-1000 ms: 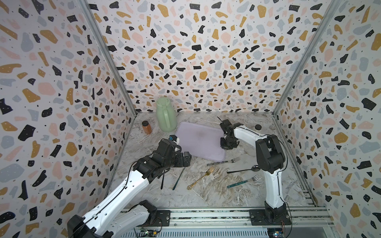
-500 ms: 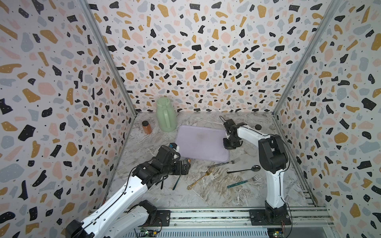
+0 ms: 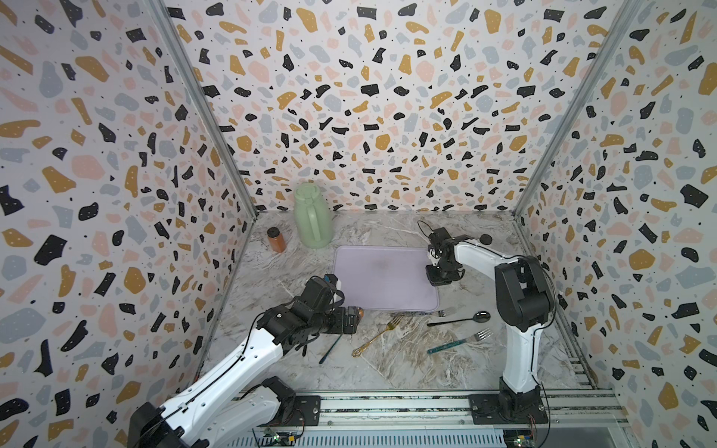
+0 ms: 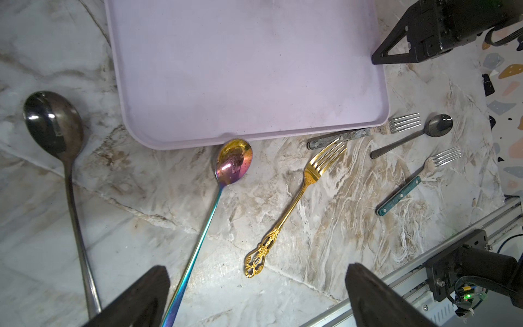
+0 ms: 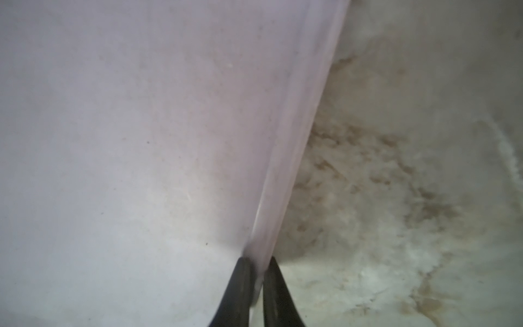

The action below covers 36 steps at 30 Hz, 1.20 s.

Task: Set the spoon and fork side by side
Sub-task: Adjust the tray at the center of the board.

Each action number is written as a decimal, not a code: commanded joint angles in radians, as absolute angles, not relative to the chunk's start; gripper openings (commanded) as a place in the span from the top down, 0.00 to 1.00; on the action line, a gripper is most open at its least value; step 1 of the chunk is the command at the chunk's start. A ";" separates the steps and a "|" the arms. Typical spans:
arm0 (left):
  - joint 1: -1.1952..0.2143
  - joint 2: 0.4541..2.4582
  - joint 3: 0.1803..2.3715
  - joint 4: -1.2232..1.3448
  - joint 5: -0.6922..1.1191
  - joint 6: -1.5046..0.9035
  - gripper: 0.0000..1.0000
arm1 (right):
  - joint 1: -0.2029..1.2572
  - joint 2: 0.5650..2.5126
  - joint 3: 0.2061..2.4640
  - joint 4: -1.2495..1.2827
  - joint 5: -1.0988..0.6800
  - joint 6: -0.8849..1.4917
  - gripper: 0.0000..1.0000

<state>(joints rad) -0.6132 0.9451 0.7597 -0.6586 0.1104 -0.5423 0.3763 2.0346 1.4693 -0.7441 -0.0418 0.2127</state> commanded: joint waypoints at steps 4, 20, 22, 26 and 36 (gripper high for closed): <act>-0.630 0.952 0.740 -0.645 0.094 -0.536 0.00 | 0.378 1.980 1.398 -0.771 -0.063 0.141 0.87; -0.668 0.961 0.730 -0.626 0.117 -0.515 0.00 | 0.382 1.891 1.270 -0.701 -0.143 0.155 0.87; -0.684 0.970 0.735 -0.619 0.132 -0.507 0.00 | 0.383 1.891 1.269 -0.700 -0.149 0.144 0.88; -0.712 0.977 0.734 -0.606 0.117 -0.507 0.00 | 0.383 1.891 1.270 -0.697 -0.141 0.133 0.88; -0.722 1.005 0.702 -0.574 0.082 -0.524 0.00 | 0.383 1.883 1.264 -0.707 -0.099 0.221 0.83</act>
<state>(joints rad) -0.7166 0.9977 0.7136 -0.6003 0.1081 -0.5243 0.3779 1.9156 1.2800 -0.6521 -0.1226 0.1768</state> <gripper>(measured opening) 0.997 0.166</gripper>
